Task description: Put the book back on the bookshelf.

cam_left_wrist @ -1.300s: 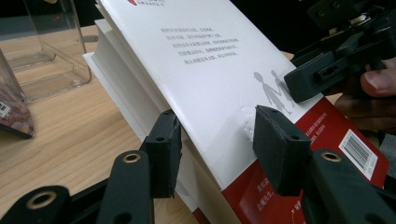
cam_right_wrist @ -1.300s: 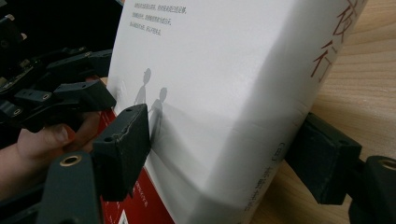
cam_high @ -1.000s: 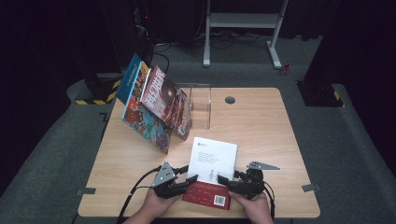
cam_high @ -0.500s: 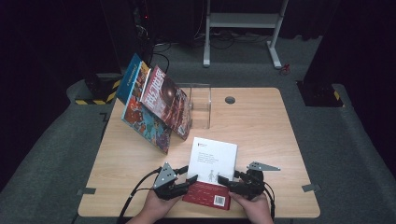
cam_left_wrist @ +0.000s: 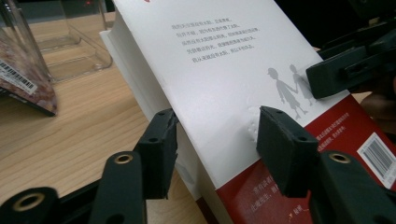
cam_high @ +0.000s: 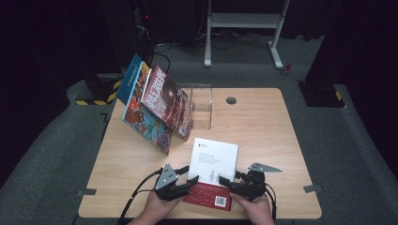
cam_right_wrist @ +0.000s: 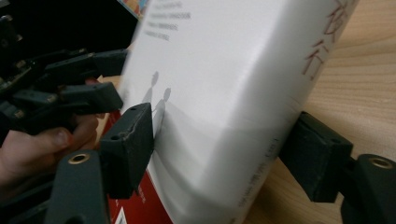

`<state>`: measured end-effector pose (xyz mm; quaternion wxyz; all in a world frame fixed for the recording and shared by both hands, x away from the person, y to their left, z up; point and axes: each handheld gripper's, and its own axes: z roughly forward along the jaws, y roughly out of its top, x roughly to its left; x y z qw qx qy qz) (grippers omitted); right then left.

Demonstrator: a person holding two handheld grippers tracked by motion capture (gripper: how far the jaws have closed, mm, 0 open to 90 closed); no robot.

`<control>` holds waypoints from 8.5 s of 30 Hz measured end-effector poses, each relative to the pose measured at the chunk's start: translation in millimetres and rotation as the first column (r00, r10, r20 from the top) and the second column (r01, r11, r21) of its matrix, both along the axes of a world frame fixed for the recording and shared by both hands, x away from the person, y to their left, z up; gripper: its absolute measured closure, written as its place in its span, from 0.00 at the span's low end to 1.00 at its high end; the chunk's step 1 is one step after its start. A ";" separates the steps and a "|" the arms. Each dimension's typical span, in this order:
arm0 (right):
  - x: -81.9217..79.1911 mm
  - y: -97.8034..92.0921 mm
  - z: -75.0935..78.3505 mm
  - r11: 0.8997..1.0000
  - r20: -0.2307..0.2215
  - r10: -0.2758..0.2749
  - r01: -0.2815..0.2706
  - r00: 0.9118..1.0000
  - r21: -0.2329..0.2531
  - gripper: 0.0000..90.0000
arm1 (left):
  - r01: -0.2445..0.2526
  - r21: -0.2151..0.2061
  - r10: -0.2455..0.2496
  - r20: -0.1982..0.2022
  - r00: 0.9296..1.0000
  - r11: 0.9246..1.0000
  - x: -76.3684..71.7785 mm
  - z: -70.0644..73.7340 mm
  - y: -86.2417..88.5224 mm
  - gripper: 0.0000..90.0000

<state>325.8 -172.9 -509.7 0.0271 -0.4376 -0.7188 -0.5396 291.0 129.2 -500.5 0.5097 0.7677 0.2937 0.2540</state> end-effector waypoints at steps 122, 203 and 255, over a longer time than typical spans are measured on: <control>-39.9 28.6 30.6 0.950 0.559 0.066 0.120 0.827 -0.290 0.42 | 0.013 -0.207 -0.035 -0.103 0.994 0.978 12.6 18.2 12.0 0.37; -23.3 34.4 37.4 0.978 0.479 0.110 -0.008 0.871 -0.210 0.58 | -0.086 -0.140 0.057 -0.198 0.978 0.986 16.1 5.8 26.5 0.41; -22.2 24.2 36.7 0.950 0.499 -0.084 0.221 0.862 -0.222 0.56 | -0.204 0.149 0.239 -0.279 0.930 0.967 38.0 -18.6 46.1 0.37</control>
